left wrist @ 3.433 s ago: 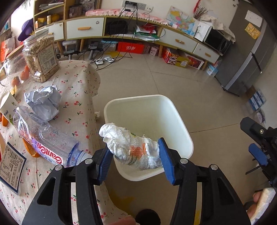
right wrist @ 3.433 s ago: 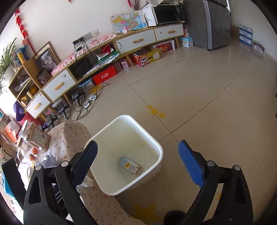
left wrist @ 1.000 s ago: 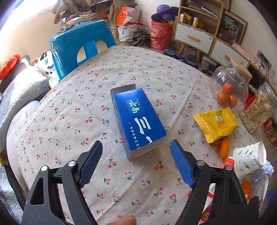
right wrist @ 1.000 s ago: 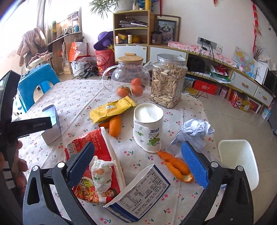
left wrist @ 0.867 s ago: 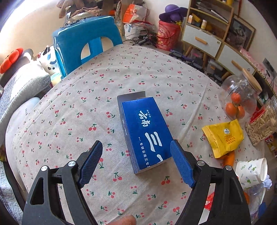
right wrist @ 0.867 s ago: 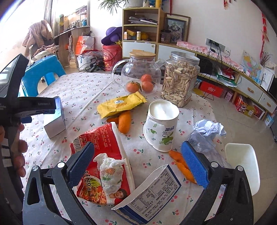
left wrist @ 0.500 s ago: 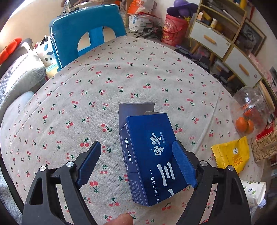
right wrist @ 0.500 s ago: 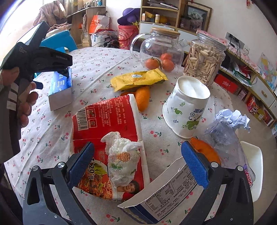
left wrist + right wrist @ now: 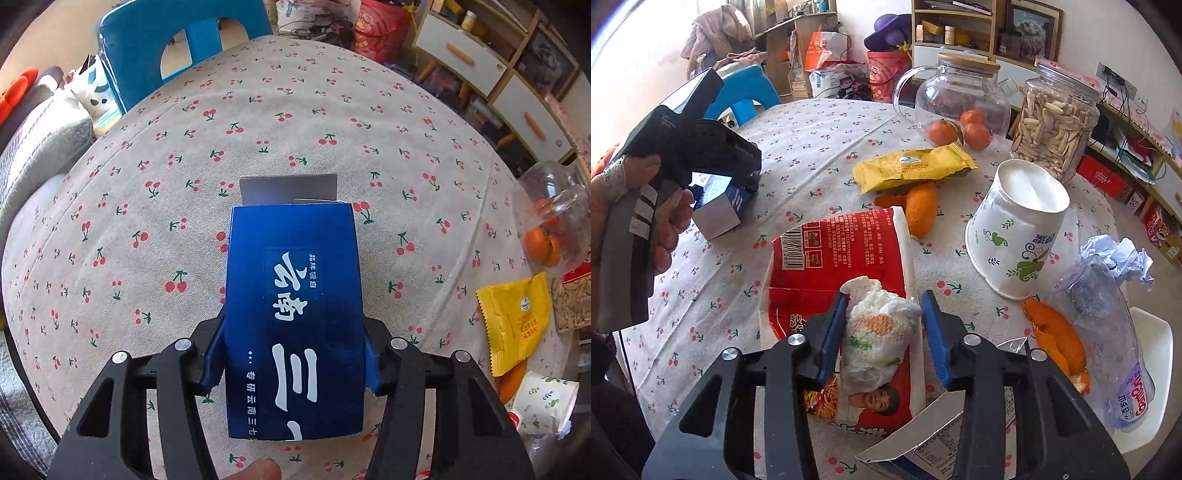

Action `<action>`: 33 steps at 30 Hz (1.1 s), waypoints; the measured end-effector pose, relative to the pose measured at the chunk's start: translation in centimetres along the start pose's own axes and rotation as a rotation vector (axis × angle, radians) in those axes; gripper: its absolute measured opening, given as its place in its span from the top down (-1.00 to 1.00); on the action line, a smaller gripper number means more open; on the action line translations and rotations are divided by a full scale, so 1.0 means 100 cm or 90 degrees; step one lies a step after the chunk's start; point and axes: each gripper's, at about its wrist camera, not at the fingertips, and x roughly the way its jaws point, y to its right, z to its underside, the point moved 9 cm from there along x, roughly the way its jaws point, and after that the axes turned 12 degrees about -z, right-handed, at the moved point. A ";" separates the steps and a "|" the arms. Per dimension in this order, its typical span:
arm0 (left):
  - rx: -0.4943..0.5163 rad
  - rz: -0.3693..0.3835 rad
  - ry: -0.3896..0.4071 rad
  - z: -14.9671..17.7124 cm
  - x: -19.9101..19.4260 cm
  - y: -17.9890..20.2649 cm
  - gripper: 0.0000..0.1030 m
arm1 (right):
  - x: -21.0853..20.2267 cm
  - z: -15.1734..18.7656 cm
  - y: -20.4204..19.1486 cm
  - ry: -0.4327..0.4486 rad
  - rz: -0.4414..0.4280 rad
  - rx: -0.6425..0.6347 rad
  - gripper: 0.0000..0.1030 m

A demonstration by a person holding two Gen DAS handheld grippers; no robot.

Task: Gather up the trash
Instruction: 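Carry the tissue to the bin and open the right tool while the left tool holds the blue box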

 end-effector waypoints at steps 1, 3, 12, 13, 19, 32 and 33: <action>-0.003 0.006 0.006 0.000 -0.004 -0.002 -0.09 | -0.001 0.000 0.000 0.000 -0.003 0.001 0.39; -0.007 0.018 0.022 0.000 -0.013 -0.004 -0.09 | -0.005 -0.001 0.000 0.010 -0.005 0.002 0.40; -0.017 0.063 0.079 0.001 -0.059 -0.014 -0.09 | -0.047 -0.022 -0.004 0.089 -0.023 0.007 0.40; -0.018 0.064 0.088 0.002 -0.065 -0.015 -0.09 | -0.052 -0.024 -0.004 0.099 -0.024 0.008 0.40; -0.019 0.087 0.128 0.010 -0.099 -0.016 -0.09 | -0.079 -0.032 0.003 0.144 -0.021 0.013 0.40; 0.014 0.121 0.234 0.039 -0.169 0.020 -0.09 | -0.130 -0.026 0.046 0.210 0.043 0.044 0.39; 0.020 0.123 0.242 0.041 -0.173 0.025 -0.09 | -0.134 -0.025 0.050 0.216 0.049 0.047 0.39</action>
